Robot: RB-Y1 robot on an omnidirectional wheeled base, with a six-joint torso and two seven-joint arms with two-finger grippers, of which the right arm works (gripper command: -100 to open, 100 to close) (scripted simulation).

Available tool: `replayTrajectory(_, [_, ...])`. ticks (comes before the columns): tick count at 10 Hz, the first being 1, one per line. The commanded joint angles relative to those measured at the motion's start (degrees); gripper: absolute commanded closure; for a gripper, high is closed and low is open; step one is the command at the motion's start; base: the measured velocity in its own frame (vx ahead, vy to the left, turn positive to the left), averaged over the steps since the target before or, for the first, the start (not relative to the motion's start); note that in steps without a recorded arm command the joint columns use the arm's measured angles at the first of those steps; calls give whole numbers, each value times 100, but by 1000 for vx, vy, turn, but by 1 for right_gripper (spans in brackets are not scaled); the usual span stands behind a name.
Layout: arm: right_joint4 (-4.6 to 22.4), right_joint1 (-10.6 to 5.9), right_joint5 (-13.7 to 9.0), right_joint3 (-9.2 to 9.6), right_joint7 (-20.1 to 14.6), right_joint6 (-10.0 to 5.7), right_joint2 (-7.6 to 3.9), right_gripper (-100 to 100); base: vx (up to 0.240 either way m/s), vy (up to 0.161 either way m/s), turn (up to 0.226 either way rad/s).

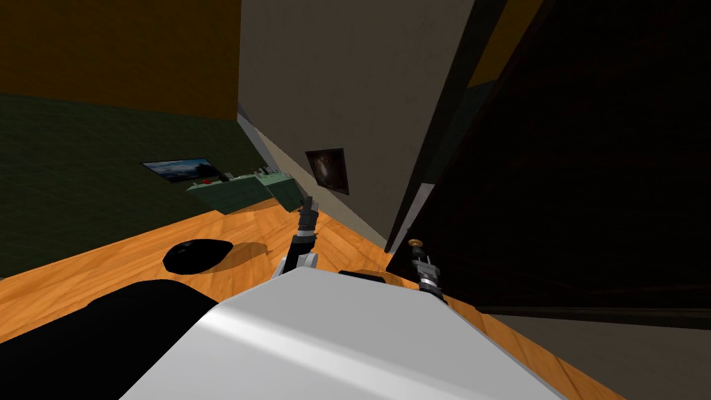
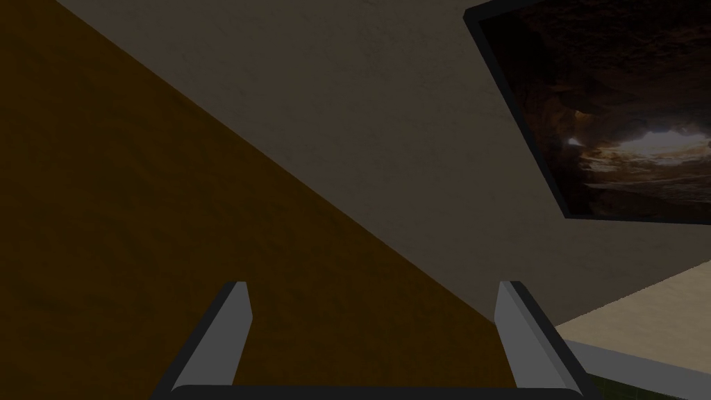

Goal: Pull the door open

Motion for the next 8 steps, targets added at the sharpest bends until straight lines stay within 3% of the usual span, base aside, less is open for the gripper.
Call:
replayTrajectory(1, [-284,22,-36,128,-156,-66,58,-100,-54,-14,85])
replayTrajectory(4, [-284,22,-36,128,-156,-66,58,-100,-6,6,-13])
replayTrajectory(5, [-377,81,-170,209,-363,-116,45,-100,-28,-4,40])
replayTrajectory(8, [-467,137,-298,288,-558,-163,32,-100,-46,-17,46])
